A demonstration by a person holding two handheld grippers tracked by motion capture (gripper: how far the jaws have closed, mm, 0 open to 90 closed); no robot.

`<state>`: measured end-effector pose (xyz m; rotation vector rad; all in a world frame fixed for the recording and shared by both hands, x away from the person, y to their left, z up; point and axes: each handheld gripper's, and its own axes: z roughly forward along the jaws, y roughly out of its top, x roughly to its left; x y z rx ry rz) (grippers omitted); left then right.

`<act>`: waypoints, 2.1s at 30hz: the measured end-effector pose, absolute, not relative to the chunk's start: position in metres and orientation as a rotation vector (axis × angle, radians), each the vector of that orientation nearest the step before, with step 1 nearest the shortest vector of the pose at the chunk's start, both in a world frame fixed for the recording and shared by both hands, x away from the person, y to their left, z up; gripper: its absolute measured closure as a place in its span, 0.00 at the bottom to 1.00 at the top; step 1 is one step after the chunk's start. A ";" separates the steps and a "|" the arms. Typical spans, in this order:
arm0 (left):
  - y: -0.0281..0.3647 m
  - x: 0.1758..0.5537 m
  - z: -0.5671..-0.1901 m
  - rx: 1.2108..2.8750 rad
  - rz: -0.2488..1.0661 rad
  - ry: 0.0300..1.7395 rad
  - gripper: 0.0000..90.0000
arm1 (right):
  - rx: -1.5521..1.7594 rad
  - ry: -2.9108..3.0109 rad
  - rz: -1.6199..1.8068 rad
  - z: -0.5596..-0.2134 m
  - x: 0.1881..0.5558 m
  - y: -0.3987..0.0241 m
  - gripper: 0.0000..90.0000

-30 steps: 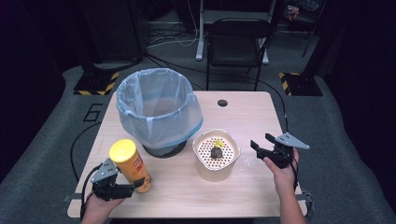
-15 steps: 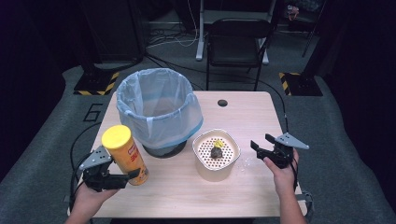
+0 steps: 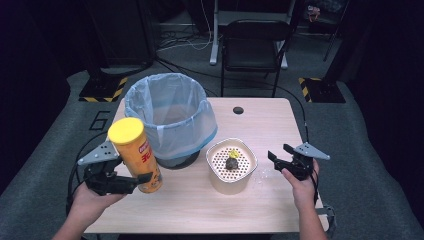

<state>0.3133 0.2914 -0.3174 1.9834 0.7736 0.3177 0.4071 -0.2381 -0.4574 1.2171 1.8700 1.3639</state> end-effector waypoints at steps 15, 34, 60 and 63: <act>0.280 0.327 -0.231 1.961 0.329 0.716 0.27 | 1.218 1.890 1.362 -0.461 0.410 -0.237 0.28; 0.276 0.378 -0.188 1.922 0.350 0.773 0.27 | 1.204 1.926 1.340 -0.466 0.412 -0.230 0.29; 0.256 0.472 -0.225 1.883 0.472 0.961 0.27 | 1.178 1.954 1.319 -0.468 0.413 -0.226 0.29; 0.254 0.481 -0.231 1.875 0.470 0.992 0.27 | 1.179 1.961 1.313 -0.468 0.414 -0.225 0.29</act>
